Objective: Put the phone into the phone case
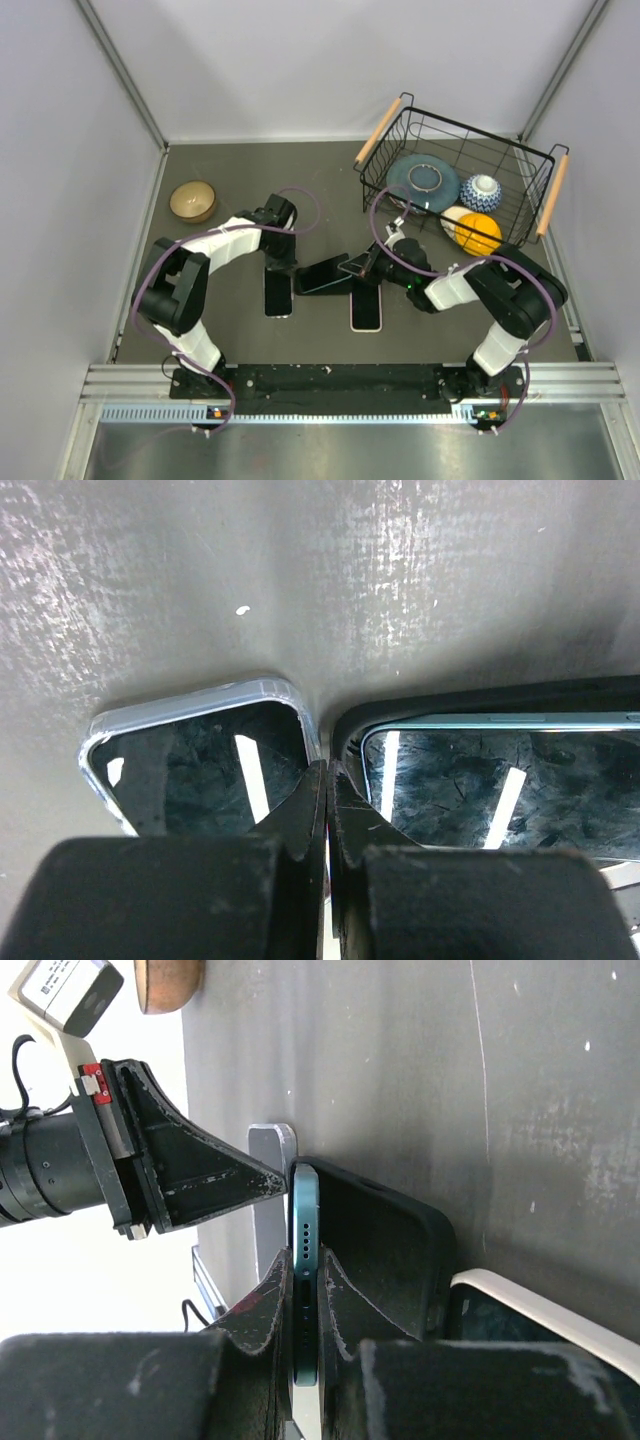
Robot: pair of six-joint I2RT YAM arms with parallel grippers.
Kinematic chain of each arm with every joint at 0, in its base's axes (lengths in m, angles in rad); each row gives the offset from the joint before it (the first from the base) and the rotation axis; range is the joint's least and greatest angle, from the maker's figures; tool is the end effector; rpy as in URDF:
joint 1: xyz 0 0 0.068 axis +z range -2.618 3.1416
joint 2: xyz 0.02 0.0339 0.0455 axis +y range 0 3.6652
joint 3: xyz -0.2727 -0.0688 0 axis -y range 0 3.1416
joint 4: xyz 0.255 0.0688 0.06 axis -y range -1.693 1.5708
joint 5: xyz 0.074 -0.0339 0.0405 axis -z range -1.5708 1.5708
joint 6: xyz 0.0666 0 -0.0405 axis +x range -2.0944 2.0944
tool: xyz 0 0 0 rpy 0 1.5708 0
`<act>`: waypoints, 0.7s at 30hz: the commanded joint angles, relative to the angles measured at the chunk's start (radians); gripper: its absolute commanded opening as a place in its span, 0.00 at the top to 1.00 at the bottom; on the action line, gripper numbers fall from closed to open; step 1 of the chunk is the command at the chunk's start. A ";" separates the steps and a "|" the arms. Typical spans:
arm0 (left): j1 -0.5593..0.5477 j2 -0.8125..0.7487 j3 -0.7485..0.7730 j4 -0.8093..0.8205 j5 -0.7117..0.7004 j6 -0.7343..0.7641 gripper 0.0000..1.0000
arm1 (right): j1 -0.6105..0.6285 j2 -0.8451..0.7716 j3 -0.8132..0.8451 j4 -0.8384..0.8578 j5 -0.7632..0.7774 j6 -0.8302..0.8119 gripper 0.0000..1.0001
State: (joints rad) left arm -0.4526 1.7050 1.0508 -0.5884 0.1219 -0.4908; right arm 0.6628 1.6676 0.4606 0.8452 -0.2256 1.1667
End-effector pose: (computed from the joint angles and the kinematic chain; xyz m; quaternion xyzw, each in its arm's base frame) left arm 0.3027 -0.1562 0.1436 -0.0089 0.9847 -0.1276 0.1179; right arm 0.2455 0.2105 0.1188 0.1419 0.8077 0.5040 0.2711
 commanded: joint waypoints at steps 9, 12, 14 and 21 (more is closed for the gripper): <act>-0.035 -0.034 0.000 -0.044 -0.050 -0.005 1.00 | -0.051 0.021 0.159 -0.120 -0.248 -0.231 1.00; -0.035 -0.051 0.011 -0.042 -0.071 -0.008 1.00 | -0.054 0.034 0.173 -0.185 -0.256 -0.271 1.00; -0.035 -0.041 0.032 -0.076 -0.166 -0.011 1.00 | -0.058 0.032 0.171 -0.222 -0.250 -0.285 1.00; -0.032 -0.022 0.035 -0.096 -0.203 -0.018 1.00 | -0.080 0.024 0.173 -0.332 -0.225 -0.358 1.00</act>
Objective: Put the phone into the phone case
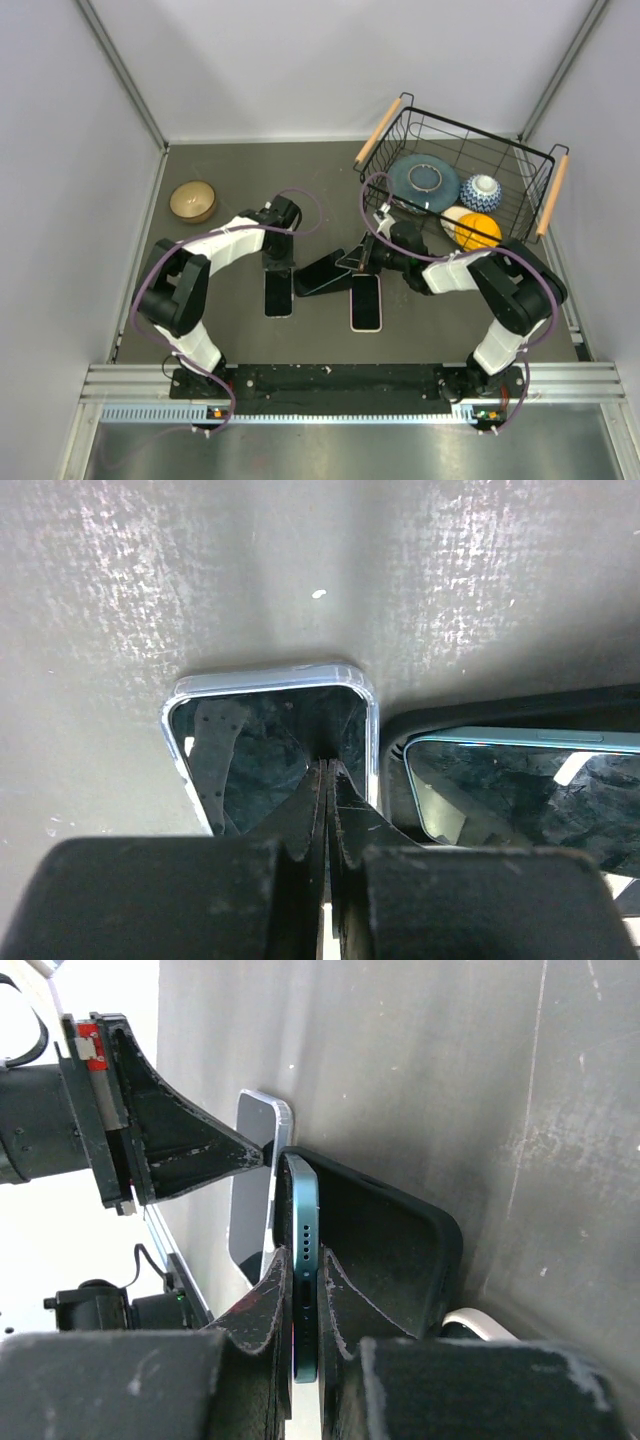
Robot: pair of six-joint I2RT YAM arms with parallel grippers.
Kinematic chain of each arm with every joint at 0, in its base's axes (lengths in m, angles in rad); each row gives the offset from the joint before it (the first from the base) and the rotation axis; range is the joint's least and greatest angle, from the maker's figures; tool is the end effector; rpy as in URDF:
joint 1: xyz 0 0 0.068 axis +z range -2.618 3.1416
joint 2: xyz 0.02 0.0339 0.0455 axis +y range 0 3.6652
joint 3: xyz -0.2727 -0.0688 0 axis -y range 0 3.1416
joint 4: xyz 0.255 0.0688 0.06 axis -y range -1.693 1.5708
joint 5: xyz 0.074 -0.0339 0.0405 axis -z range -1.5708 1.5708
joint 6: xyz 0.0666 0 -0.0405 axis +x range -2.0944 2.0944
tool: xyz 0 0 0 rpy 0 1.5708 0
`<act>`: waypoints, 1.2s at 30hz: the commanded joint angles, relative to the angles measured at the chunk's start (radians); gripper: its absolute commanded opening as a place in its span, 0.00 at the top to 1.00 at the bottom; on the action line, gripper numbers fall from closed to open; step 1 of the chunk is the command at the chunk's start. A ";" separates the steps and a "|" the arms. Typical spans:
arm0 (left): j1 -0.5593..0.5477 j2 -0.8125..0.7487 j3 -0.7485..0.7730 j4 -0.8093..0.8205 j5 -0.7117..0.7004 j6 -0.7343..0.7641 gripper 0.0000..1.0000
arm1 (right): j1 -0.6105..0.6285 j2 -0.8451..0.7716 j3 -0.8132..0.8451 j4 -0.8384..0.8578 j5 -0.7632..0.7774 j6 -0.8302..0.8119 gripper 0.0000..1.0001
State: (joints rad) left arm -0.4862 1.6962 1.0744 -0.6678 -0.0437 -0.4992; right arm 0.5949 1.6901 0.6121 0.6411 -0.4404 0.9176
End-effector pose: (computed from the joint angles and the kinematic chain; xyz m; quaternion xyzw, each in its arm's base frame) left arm 0.2978 -0.1541 0.1493 -0.0095 0.9899 -0.0472 0.1337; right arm 0.2720 0.2183 0.1312 0.0165 0.8313 0.4937 0.2548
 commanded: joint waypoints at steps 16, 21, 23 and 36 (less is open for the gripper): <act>-0.031 -0.124 -0.067 0.062 0.177 -0.027 1.00 | -0.106 -0.047 0.047 -0.320 0.014 -0.221 1.00; -0.040 -0.086 -0.077 0.060 0.153 -0.032 1.00 | -0.106 -0.064 0.054 -0.345 0.026 -0.235 1.00; -0.045 -0.078 -0.082 0.066 0.148 -0.032 1.00 | -0.106 -0.072 0.052 -0.342 0.022 -0.235 1.00; -0.094 0.013 -0.097 0.123 0.145 -0.068 1.00 | -0.106 -0.029 -0.012 -0.175 -0.032 -0.119 1.00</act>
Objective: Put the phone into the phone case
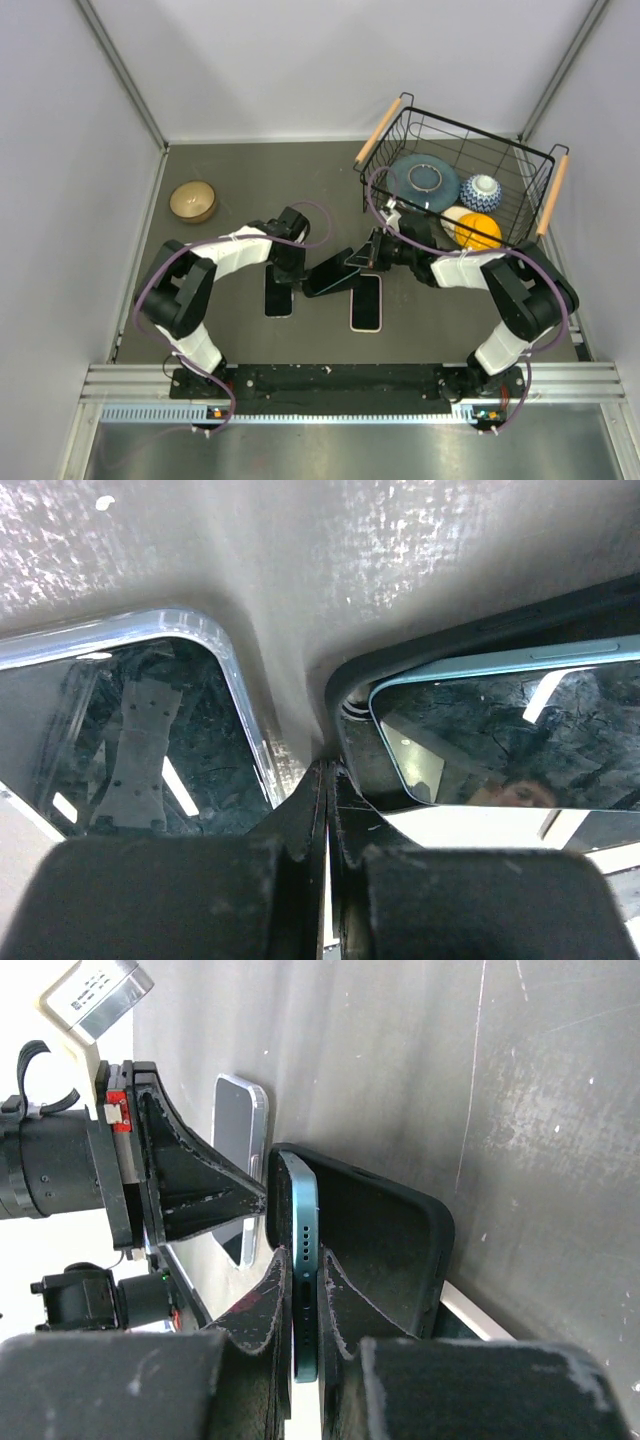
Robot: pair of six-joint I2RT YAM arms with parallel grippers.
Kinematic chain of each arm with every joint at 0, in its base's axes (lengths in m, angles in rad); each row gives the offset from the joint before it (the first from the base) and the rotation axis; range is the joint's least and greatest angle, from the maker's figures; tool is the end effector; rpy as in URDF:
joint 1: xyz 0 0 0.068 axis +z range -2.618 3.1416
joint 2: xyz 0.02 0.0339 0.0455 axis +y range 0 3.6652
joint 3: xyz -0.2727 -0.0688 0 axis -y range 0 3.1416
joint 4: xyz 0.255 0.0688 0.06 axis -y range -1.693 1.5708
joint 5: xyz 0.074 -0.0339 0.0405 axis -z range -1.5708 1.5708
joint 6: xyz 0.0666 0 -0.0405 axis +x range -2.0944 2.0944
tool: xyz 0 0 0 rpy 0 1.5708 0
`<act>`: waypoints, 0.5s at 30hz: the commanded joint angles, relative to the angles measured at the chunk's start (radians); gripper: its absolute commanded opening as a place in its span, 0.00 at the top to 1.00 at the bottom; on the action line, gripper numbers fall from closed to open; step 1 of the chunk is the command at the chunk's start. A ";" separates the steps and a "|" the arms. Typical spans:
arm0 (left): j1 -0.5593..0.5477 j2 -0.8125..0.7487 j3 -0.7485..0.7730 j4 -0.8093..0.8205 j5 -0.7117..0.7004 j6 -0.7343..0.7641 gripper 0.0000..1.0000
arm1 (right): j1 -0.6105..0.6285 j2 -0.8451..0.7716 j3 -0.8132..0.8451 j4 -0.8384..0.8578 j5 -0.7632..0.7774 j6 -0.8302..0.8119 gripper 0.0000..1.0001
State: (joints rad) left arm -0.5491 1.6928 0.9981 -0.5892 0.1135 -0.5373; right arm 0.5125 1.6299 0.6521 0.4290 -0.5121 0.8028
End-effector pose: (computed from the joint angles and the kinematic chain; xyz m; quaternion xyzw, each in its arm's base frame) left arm 0.2751 -0.1772 0.1326 0.0139 0.9881 -0.1218 0.0932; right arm 0.2812 0.1957 0.1389 -0.0005 0.8529 0.4640 0.2394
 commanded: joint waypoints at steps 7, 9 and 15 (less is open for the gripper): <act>-0.066 0.039 -0.030 0.071 -0.017 -0.058 1.00 | -0.005 0.116 -0.120 0.304 -0.006 0.173 1.00; -0.071 0.038 -0.029 0.072 -0.018 -0.059 1.00 | 0.015 0.123 -0.118 0.309 -0.006 0.176 1.00; -0.074 0.030 -0.029 0.072 -0.025 -0.066 1.00 | 0.069 0.134 -0.115 0.306 0.010 0.191 1.00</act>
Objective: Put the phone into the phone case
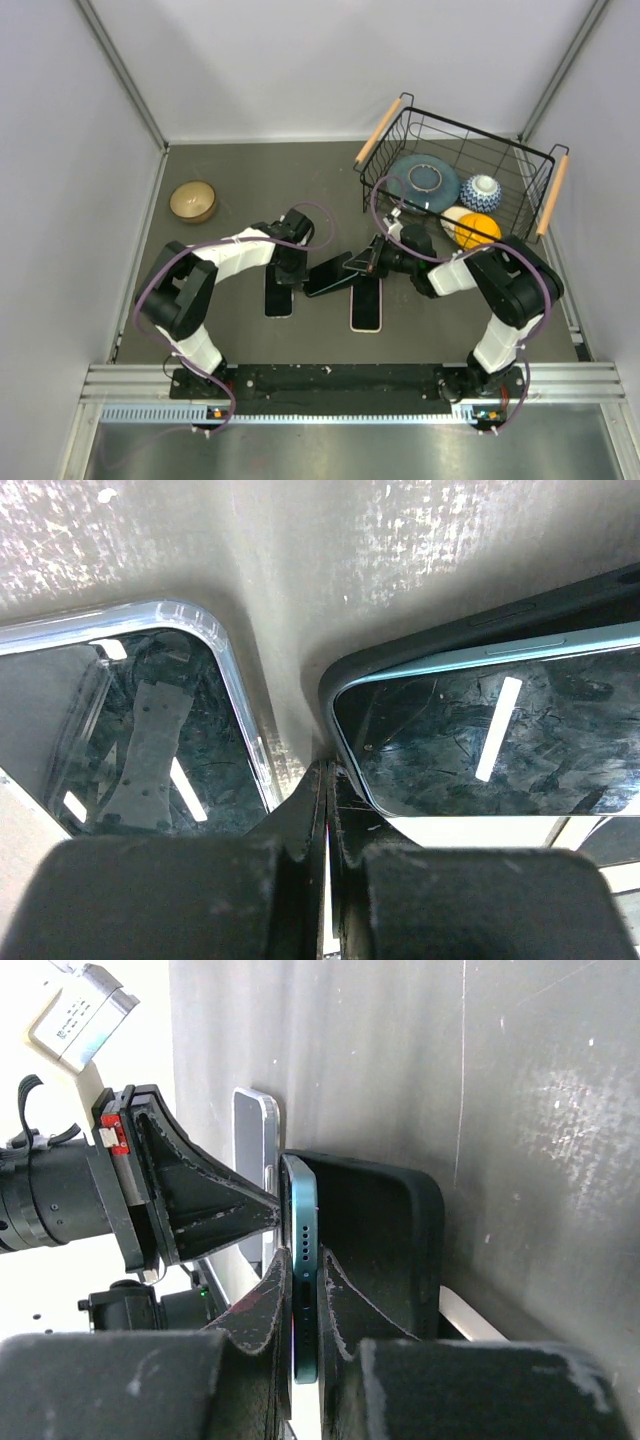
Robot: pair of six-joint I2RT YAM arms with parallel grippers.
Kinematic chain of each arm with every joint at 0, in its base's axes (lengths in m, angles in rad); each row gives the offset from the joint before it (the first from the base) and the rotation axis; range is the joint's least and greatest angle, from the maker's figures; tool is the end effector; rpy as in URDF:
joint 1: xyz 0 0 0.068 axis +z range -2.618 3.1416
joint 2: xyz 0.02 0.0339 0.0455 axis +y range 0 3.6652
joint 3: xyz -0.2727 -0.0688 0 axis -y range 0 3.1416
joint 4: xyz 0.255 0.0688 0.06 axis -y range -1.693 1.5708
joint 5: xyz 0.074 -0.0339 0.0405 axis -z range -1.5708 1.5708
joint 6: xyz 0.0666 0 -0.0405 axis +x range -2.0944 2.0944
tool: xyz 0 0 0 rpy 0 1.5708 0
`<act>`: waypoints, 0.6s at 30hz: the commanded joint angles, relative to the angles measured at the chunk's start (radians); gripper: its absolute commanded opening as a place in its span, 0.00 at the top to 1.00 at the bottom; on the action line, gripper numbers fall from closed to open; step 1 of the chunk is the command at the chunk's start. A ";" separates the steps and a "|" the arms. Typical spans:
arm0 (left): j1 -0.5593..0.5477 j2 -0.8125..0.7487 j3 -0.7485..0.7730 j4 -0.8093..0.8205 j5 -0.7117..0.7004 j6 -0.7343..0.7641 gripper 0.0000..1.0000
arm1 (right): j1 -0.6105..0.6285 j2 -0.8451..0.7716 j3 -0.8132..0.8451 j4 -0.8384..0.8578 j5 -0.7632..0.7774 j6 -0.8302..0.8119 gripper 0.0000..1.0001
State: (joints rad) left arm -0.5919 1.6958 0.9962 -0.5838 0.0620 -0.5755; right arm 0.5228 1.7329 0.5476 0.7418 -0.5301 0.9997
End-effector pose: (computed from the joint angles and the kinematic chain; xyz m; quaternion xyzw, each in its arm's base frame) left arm 0.2695 -0.1862 0.1311 0.0126 0.9891 -0.1045 0.1025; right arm 0.2728 0.1961 0.1125 0.0567 0.8258 0.5160 0.2205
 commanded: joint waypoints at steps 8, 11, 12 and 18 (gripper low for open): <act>-0.040 0.021 -0.025 0.073 0.030 -0.035 1.00 | 0.077 0.044 -0.031 0.005 0.064 0.019 0.97; -0.040 0.012 -0.025 0.065 0.022 -0.034 1.00 | 0.077 0.016 -0.022 -0.062 0.093 -0.007 0.87; -0.040 0.011 -0.025 0.062 0.019 -0.034 1.00 | 0.078 -0.013 -0.018 -0.123 0.116 -0.033 0.85; -0.040 -0.008 -0.021 0.044 0.002 -0.027 1.00 | 0.078 -0.188 0.057 -0.404 0.214 -0.171 0.68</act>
State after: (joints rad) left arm -0.6083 1.6913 0.9962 -0.5831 0.0399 -0.5827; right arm 0.5755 1.6691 0.5449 0.5735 -0.3912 0.9615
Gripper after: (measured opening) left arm 0.007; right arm 0.285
